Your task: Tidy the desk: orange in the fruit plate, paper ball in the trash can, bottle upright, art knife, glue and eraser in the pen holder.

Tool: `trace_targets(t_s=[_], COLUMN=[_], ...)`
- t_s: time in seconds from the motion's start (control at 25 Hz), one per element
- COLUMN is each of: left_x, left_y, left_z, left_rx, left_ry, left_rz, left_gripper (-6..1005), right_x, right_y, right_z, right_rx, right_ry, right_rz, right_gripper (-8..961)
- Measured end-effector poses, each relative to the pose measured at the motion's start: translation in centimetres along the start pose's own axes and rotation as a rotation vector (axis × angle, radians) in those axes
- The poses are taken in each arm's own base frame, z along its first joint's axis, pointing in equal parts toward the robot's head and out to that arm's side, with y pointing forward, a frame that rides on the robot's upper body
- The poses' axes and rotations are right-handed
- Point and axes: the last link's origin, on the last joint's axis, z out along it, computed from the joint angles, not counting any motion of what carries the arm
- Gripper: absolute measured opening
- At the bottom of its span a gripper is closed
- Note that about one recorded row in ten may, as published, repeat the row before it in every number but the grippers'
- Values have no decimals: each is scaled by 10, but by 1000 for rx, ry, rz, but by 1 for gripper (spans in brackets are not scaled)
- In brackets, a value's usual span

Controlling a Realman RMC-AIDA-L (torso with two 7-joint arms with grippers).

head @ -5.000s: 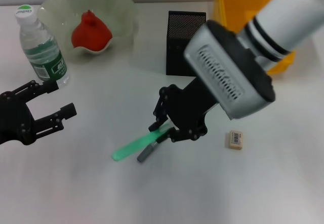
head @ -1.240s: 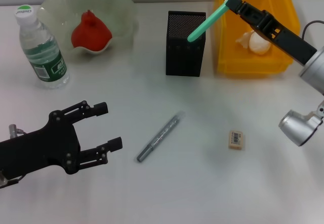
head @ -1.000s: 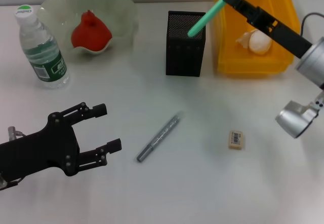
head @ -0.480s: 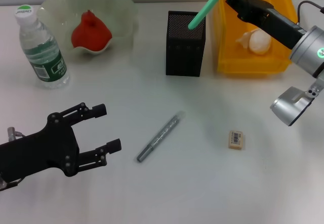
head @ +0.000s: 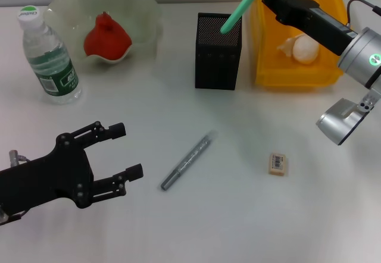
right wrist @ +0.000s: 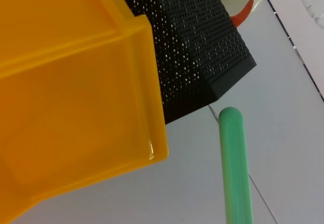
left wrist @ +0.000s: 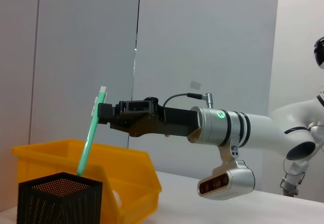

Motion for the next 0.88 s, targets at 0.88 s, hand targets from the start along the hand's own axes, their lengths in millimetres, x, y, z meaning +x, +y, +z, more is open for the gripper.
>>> trace_targets(t_s=[0.88], left_x=[-1], left_y=[3], left_z=[0], left_rx=[-6], left_ry=[6], left_rz=[-11], left_gripper=[801], right_x=[-6], right_y=[1], right_z=[7], right_rx=[-20], right_ry=[-52], right_rz=[-74], right_gripper=[205])
